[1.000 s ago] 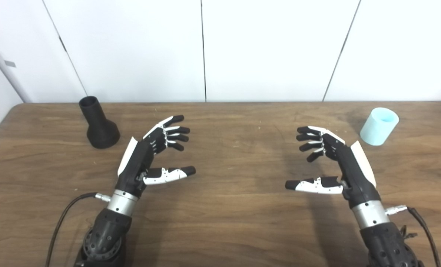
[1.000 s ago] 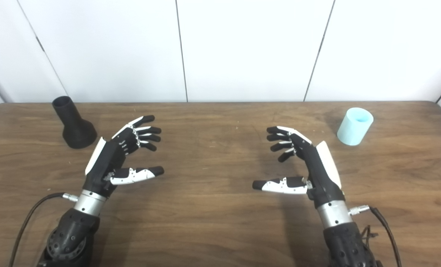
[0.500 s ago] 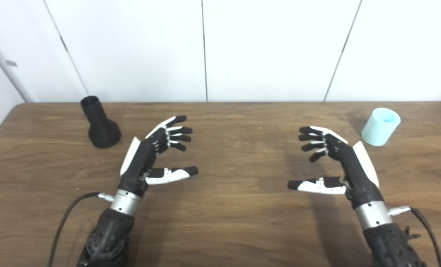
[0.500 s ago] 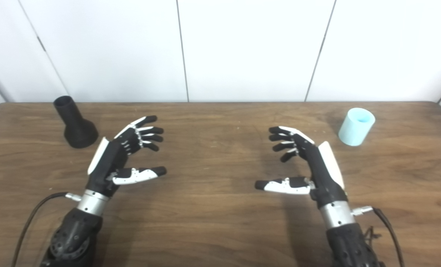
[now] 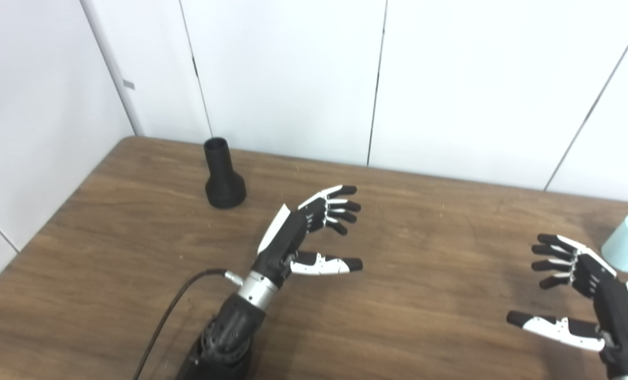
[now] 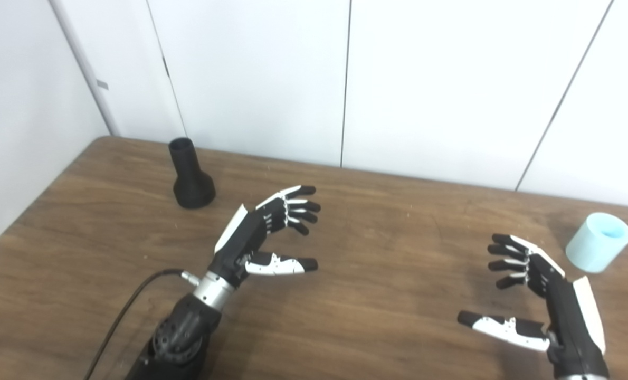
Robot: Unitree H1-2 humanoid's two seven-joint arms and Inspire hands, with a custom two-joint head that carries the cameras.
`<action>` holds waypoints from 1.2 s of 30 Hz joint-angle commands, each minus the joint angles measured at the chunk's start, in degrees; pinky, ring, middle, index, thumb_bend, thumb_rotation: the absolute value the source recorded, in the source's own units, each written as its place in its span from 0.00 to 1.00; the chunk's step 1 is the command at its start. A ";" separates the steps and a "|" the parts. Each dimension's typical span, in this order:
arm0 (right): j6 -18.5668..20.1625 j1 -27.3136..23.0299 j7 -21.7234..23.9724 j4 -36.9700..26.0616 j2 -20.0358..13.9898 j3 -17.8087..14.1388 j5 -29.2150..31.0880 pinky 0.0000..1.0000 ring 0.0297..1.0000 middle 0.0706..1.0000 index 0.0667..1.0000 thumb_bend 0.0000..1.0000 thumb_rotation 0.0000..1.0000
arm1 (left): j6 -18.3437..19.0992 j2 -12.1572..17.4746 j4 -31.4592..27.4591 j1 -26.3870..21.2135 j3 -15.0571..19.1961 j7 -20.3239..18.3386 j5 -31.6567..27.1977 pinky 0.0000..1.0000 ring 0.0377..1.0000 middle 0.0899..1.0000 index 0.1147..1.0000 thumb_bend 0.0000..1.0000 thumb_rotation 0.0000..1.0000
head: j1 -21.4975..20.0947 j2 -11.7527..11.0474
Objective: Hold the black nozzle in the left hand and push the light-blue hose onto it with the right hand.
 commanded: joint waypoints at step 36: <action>-7.18 -2.98 0.17 3.79 -1.38 -1.46 2.56 0.50 0.62 0.70 0.73 0.79 0.10 | 19.01 20.66 -15.38 -15.17 10.97 2.87 13.20 0.58 0.67 0.70 0.71 0.76 0.08 | 0.79 -1.15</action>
